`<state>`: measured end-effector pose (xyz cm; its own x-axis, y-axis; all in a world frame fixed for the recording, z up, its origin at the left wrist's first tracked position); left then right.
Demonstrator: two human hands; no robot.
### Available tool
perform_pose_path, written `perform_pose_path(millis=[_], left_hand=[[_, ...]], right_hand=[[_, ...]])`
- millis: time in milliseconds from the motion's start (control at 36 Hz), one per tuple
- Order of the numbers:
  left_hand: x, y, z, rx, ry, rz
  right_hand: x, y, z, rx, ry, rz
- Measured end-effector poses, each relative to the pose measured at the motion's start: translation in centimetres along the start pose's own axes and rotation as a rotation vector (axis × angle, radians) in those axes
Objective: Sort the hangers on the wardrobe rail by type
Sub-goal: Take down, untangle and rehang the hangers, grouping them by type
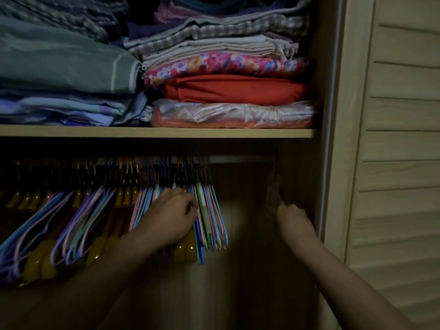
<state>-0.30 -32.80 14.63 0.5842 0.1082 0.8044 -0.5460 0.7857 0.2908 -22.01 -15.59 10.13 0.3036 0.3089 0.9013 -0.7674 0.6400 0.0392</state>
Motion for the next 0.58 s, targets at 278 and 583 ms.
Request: perform_pose_path(millis=[278, 583], left_hand=[[-0.4, -1.0, -0.4, 0.011, -0.056, 0.016], [-0.5, -2.1, -0.8, 0.037, -0.082, 0.001]], right_hand=[[2.5, -5.6, 0.0, 0.076, 0.167, 0.256], [-3.3, -11.9, 1.3, -0.158, -0.022, 1.316]])
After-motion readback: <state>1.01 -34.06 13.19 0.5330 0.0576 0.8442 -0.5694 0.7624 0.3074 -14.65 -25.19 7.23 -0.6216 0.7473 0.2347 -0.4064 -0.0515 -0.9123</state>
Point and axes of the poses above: each hand's wrist, its own z-axis towards the middle knuckle, its own x-axis out of the back of the hand, y = z × x, the point moved 6 cm from there along z, towards the middle knuckle, and after that the axes turned 15 degrees about x, right-handed, at the moved point
